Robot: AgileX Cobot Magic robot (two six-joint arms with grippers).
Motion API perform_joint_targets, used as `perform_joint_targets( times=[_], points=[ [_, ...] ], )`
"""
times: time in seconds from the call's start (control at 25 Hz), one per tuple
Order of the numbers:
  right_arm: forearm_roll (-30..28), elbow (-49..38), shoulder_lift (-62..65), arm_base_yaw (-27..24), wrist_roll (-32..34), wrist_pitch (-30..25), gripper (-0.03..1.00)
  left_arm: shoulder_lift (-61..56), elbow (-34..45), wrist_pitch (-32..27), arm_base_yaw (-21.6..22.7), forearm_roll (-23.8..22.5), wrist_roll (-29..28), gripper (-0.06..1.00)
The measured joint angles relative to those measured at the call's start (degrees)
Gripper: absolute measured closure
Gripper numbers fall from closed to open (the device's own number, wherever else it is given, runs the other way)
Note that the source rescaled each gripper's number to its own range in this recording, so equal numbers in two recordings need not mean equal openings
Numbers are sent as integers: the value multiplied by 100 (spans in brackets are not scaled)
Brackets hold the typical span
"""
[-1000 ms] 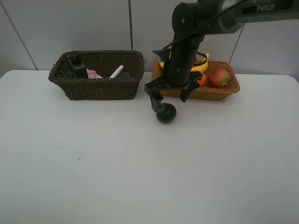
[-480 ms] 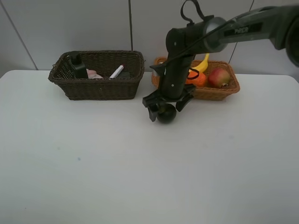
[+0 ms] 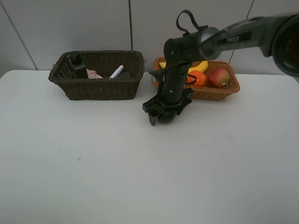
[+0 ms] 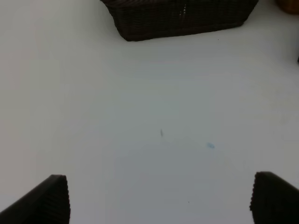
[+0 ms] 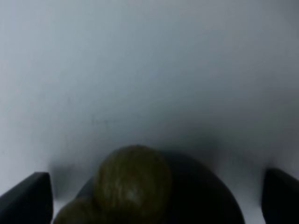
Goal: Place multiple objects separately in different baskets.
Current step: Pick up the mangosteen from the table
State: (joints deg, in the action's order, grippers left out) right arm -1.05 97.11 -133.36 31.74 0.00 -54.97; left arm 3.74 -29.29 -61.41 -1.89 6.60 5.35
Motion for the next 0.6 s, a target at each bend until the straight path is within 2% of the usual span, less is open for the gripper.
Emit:
perform_joint_targets(
  times=[0.08,0.2,0.24,0.6],
  points=[
    [-35,0,-5,0,0,-14,12,0,0,0,0,0,0,-6],
    [-42,0,-5,0,0,-75,45,0,0,0,0,0,0,-6],
    [-42,0,-11,0,0,-91,52,0,0,0,0,0,0,-6],
    [-16,0,195,0,0,-208,51,0,0,0,0,0,0,-6]
  ],
)
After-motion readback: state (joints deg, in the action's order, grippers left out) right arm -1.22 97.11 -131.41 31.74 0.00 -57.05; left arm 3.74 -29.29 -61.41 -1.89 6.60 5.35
